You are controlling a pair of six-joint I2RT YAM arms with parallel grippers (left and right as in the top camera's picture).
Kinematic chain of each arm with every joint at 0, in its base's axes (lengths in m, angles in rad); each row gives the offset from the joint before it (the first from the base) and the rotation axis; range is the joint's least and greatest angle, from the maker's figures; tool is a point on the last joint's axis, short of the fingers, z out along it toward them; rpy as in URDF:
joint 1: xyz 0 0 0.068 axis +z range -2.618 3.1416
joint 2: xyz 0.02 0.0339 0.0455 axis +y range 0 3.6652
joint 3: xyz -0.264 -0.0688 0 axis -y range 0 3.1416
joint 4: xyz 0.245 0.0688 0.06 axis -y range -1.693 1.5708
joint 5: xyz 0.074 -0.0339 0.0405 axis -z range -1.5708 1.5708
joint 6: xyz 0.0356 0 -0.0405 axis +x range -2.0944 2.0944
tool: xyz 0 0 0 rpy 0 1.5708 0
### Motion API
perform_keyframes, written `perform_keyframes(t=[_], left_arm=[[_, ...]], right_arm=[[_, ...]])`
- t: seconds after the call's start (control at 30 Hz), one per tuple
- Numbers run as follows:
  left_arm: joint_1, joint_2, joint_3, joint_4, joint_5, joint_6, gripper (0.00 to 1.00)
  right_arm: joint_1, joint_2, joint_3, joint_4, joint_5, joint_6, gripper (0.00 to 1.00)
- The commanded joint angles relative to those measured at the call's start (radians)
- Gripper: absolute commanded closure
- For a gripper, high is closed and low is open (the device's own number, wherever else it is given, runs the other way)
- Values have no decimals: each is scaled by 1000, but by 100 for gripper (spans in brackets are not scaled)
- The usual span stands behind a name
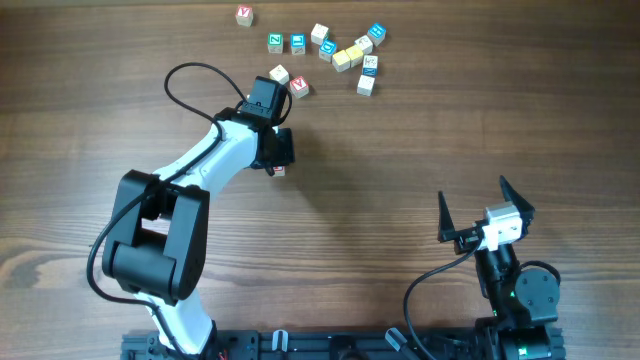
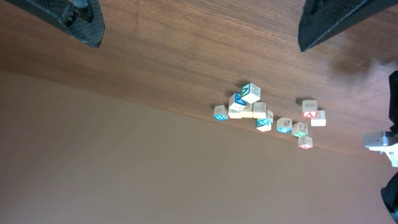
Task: Form a horizontal line
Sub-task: 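Set the red 'I' block down and open the left gripper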
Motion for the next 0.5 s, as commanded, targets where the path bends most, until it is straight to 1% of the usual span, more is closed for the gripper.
perform_keyframes(t=[0.0, 0.1, 0.13, 0.17, 0.2, 0.27, 0.3, 0.37, 0.4, 0.43, 0.47], left_arm=[[-8, 3, -9, -7, 12, 5, 70], [-8, 3, -9, -7, 12, 5, 70], [-8, 3, -9, -7, 12, 5, 63], [-8, 3, -9, -7, 12, 5, 62], [-8, 3, -9, -7, 12, 5, 56], [-8, 3, -9, -7, 12, 5, 47], [-8, 3, -9, -7, 12, 5, 41], [-8, 3, -9, -6, 11, 5, 34], [-8, 3, -9, -6, 11, 5, 33], [-8, 3, -9, -6, 12, 5, 34], [-8, 3, -9, -6, 12, 5, 55]], right_arm=[[-6, -8, -5, 3, 13, -2, 0], [-6, -8, -5, 3, 13, -2, 0], [-6, -8, -5, 3, 13, -2, 0], [-6, -8, -5, 3, 13, -2, 1], [-6, -8, -5, 3, 13, -2, 0], [-6, -8, -5, 3, 13, -2, 0], [-6, -8, -5, 3, 13, -2, 0], [-6, -8, -5, 3, 13, -2, 0], [-6, -8, -5, 3, 13, -2, 0], [-6, -8, -5, 3, 13, -2, 0], [-6, -8, -5, 3, 13, -2, 0]])
